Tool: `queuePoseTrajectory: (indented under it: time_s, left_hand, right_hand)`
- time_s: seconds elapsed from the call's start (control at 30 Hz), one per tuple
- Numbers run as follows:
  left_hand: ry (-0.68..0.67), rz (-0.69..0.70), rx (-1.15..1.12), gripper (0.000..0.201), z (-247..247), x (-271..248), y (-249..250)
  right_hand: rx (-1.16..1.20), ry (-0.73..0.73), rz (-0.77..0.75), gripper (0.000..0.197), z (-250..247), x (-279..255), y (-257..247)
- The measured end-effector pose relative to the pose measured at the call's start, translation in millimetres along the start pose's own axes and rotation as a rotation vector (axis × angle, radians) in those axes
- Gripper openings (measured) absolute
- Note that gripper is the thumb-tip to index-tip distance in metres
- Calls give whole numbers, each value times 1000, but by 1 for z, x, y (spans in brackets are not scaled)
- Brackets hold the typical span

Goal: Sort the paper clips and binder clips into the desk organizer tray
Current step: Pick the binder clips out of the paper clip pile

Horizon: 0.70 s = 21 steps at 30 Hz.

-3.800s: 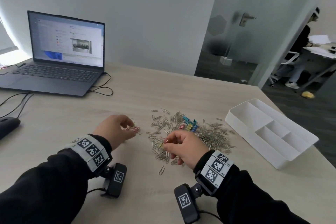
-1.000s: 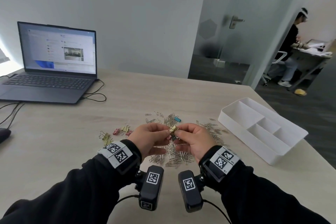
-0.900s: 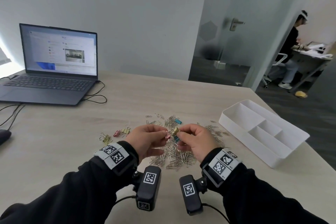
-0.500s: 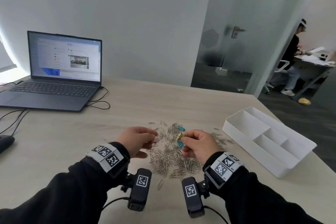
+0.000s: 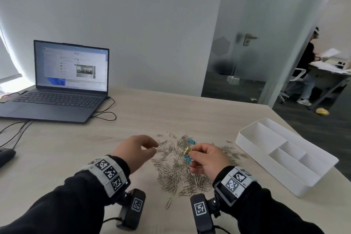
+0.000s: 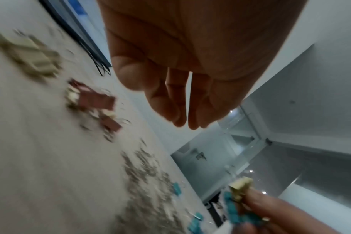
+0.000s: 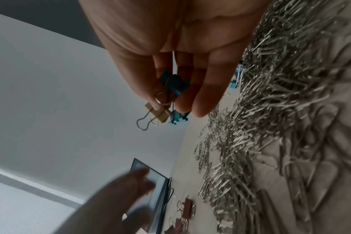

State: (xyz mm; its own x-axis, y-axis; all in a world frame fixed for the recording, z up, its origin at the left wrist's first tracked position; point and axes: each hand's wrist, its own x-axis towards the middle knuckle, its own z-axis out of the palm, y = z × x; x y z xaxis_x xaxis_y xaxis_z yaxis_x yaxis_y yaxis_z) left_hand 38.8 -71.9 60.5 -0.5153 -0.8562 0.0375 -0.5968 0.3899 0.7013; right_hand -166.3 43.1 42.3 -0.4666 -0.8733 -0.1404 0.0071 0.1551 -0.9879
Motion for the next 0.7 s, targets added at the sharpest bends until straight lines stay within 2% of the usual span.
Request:
queuePoseTrajectory:
  time_s: [0.1, 0.17, 0.23, 0.3, 0.37, 0.6, 0.7]
  left_hand:
    - [-164, 39, -257, 31, 9, -3, 28]
    - [-194, 77, -280, 42, 16, -3, 41]
    - [-164, 131, -216, 36, 20, -2, 48]
    - [-128, 170, -157, 18, 24, -2, 52]
    - [-118, 178, -147, 8, 27, 0, 52]
    - [-139, 63, -129, 6, 19, 1, 33]
    - [-73, 55, -89, 3, 14, 2, 22]
  right_hand:
    - [-1, -23, -18, 7, 5, -3, -4]
    - [-17, -45, -27, 8, 7, -4, -5]
    - [-23, -66, -38, 9, 8, -5, -6]
    - [-21, -81, -46, 8, 8, -7, -8]
    - [-11, -85, -45, 6, 7, -9, -9]
    - [1, -83, -25, 4, 9, -8, -6]
    - [5, -68, -25, 4, 10, -9, -5]
